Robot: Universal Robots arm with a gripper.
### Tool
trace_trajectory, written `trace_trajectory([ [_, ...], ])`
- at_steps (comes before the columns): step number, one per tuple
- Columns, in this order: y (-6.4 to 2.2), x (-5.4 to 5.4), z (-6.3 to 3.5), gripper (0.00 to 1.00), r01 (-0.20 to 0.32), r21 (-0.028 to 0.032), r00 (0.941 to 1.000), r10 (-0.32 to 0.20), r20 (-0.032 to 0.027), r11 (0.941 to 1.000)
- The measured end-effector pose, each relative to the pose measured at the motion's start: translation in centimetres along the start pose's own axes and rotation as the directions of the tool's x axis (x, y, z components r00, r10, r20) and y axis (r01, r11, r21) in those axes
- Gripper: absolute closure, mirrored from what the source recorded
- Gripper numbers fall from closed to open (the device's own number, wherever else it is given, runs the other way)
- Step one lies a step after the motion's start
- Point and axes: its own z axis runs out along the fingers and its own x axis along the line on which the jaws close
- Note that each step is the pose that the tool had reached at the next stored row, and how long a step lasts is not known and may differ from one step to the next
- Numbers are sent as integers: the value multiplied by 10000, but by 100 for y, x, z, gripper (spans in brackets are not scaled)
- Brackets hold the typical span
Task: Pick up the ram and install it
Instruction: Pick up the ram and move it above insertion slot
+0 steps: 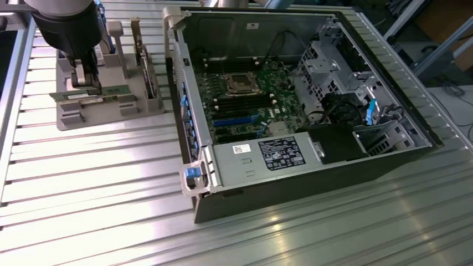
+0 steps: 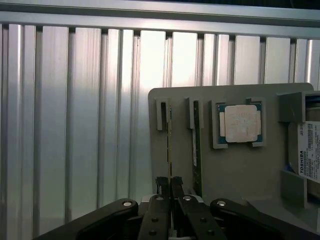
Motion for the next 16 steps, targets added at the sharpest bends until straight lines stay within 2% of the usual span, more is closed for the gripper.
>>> trace_trajectory([
  [16,3,-2,-68,87,0,-1,10000,0,0,10000],
])
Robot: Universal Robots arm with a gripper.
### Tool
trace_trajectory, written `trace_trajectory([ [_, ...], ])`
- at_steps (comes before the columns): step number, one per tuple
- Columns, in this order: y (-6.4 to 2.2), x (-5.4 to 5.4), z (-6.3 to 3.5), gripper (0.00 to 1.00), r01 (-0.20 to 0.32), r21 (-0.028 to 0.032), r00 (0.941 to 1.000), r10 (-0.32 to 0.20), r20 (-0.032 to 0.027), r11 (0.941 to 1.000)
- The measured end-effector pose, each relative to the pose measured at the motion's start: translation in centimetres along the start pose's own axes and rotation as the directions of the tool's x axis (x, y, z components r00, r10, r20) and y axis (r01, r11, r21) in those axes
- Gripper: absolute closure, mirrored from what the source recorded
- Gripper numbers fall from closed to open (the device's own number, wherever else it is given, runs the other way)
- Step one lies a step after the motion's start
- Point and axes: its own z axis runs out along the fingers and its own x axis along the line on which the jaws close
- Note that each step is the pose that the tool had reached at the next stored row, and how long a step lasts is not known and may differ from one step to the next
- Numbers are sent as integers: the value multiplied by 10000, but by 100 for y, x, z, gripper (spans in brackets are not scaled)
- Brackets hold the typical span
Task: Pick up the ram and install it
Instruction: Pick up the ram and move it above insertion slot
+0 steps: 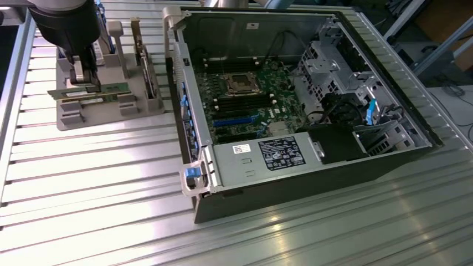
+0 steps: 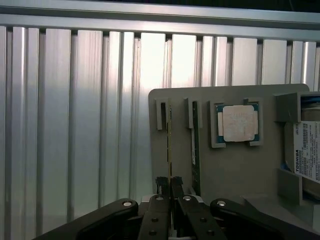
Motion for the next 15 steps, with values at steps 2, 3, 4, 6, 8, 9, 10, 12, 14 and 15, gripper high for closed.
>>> trace_trajectory([
  [2,0,0,-8,87,0,0,10000,0,0,10000],
  [3,0,0,-10,87,0,1,10000,0,0,10000],
  [4,0,0,-13,87,0,1,10000,0,0,10000],
  [6,1,-1,-21,87,0,1,10000,0,0,10000],
  [8,1,-1,-28,87,0,1,10000,0,0,10000],
  [9,1,-1,-31,87,0,0,10000,0,0,10000],
  [10,1,-1,-33,87,0,1,10000,0,0,10000],
  [12,2,-1,-38,87,0,1,10000,0,0,10000],
  [14,2,-1,-48,87,0,1,10000,0,0,10000],
  [15,2,-1,-50,87,0,1,10000,0,1,10000],
])
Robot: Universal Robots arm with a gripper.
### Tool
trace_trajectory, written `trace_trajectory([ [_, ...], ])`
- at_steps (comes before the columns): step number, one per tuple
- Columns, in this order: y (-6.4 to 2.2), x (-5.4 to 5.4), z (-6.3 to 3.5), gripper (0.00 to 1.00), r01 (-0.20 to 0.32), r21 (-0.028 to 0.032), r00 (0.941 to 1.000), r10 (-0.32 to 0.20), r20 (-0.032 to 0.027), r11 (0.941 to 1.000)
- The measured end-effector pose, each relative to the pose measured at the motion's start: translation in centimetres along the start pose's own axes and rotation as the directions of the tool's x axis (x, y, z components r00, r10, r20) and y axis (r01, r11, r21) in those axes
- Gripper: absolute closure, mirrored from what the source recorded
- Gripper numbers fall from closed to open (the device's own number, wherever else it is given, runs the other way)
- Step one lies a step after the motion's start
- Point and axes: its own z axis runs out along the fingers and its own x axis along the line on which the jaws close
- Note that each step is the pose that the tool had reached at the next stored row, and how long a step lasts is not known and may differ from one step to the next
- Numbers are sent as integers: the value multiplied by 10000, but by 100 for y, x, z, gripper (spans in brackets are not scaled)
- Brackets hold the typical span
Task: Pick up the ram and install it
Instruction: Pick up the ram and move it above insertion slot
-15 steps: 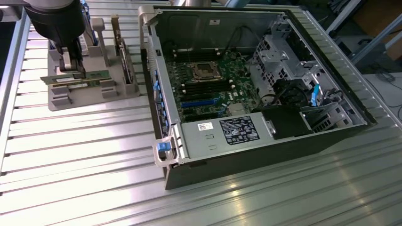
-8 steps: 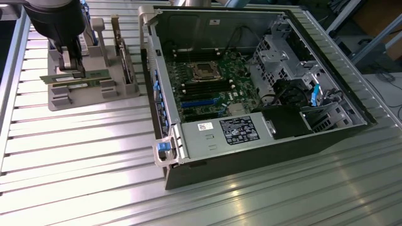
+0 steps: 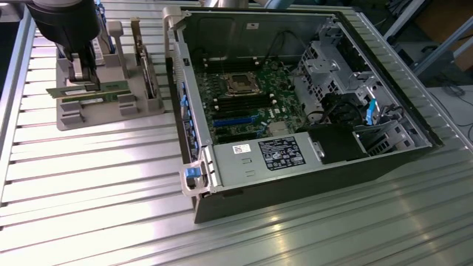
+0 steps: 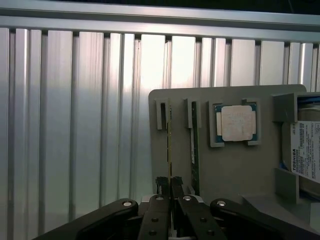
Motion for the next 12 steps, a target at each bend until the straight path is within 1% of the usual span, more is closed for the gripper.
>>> trace_trajectory([
  [12,1,-1,-22,87,0,-1,10000,0,0,10000],
])
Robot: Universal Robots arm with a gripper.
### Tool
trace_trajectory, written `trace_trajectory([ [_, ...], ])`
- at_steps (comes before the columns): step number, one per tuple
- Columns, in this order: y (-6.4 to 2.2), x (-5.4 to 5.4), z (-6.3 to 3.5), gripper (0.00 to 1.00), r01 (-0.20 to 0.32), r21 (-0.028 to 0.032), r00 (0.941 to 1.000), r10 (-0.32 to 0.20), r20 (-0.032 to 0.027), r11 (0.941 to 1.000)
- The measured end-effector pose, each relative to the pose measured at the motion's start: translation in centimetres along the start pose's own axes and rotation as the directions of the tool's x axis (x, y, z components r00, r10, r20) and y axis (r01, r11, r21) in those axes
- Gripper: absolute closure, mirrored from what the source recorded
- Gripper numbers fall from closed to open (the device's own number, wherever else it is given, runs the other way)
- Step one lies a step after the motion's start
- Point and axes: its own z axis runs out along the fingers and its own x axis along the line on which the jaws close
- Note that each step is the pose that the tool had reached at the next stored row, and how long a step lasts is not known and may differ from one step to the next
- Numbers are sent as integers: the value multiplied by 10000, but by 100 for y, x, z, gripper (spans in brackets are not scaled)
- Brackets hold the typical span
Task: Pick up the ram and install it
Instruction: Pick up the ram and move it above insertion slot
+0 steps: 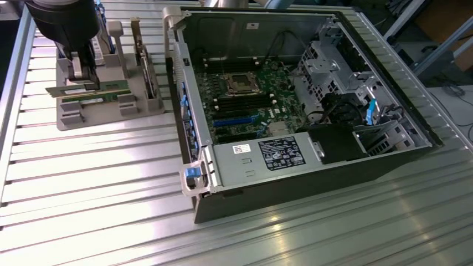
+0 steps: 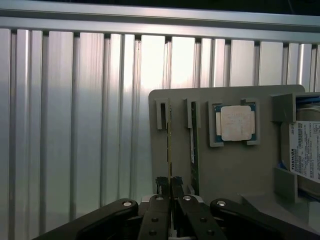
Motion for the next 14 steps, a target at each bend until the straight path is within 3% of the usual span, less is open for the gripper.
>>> trace_trajectory([
  [14,2,-1,-36,87,0,-1,10000,0,0,10000],
])
